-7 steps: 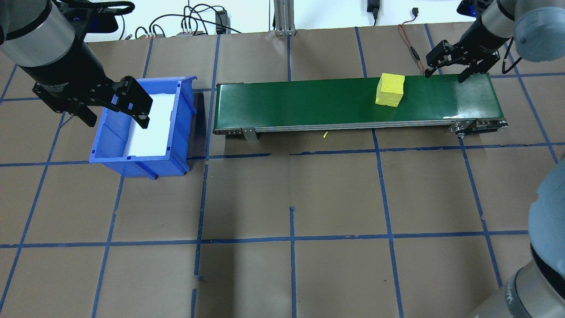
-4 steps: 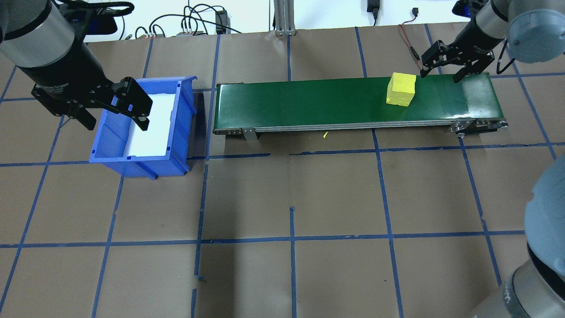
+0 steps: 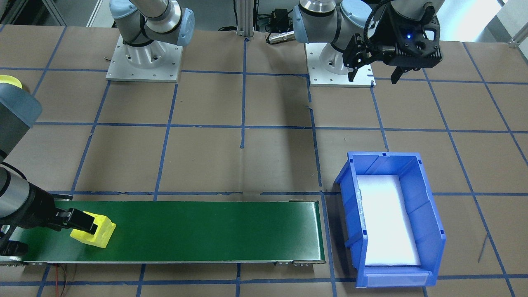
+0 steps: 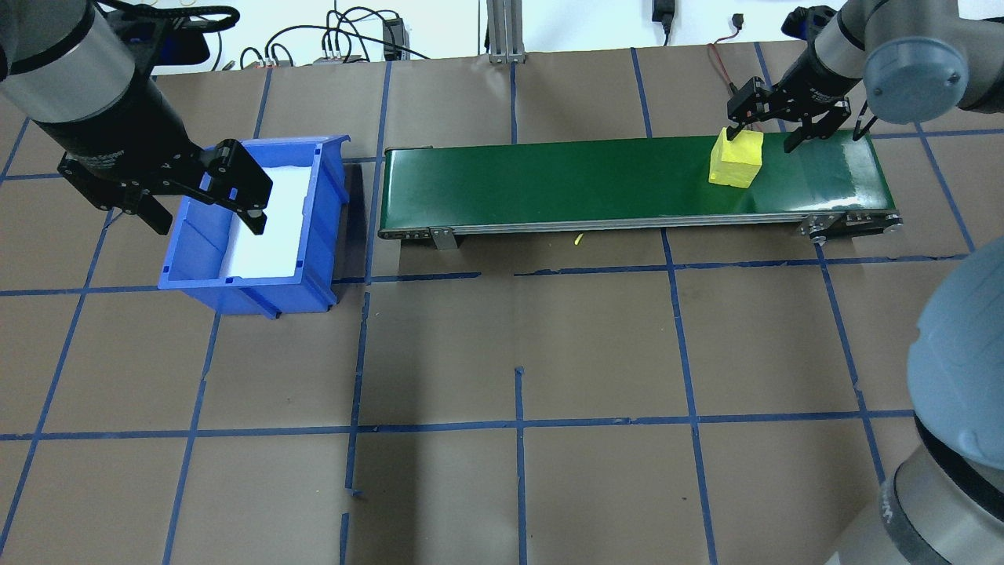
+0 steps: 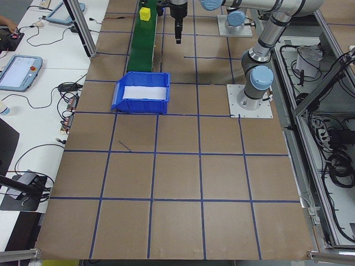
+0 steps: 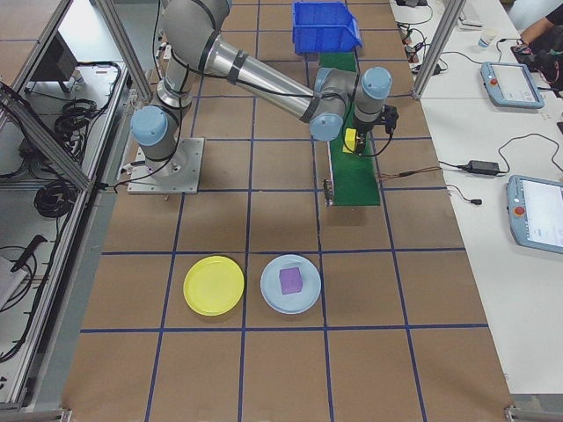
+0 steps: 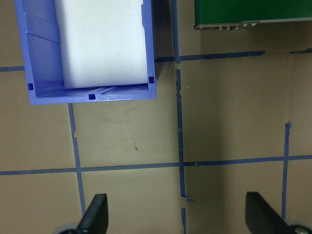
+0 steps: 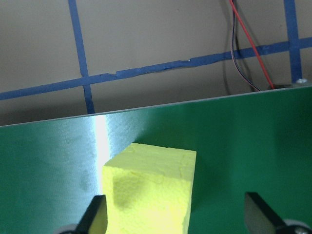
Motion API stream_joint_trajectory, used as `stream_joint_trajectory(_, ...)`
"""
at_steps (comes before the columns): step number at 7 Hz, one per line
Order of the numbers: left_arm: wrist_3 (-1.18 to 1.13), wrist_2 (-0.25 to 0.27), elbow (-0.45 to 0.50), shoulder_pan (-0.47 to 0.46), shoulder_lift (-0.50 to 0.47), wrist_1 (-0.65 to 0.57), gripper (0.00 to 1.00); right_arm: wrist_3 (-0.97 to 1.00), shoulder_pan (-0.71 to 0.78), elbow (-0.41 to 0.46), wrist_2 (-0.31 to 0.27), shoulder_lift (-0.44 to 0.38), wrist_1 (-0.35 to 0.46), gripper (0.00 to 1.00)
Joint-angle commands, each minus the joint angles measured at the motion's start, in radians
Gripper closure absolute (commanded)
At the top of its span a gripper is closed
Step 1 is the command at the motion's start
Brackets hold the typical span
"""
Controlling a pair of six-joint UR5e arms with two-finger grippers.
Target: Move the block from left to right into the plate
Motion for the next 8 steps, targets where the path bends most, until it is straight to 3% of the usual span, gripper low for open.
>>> stream_joint_trajectory(1, 0.000, 0.000, -0.001, 0.000, 0.000, 0.002, 0.00, 0.003, 0.001, -0.001, 0.005, 0.023, -0.002, 0.00)
stream_joint_trajectory(4, 0.003, -0.003, -0.001, 0.002, 0.000, 0.003, 0.00, 0.000, 0.001, 0.001, -0.010, 0.034, -0.002, 0.03)
stream_joint_trajectory(5, 0.003, -0.002, -0.001, 0.003, 0.000, 0.003, 0.00, -0.003, -0.001, 0.003, -0.018, 0.034, -0.004, 0.15)
stream_joint_trajectory(6, 0.003, -0.003, -0.001, 0.002, 0.000, 0.003, 0.00, -0.004, -0.001, 0.003, -0.073, 0.034, -0.004, 0.30)
stream_joint_trajectory(7, 0.003, -0.003, -0.001, 0.005, 0.000, 0.003, 0.00, -0.009, -0.001, 0.003, -0.108, 0.033, -0.004, 0.57)
stream_joint_trajectory(8, 0.004, -0.002, -0.001, 0.003, 0.000, 0.003, 0.00, -0.013, -0.002, -0.002, -0.115, 0.022, -0.002, 0.69)
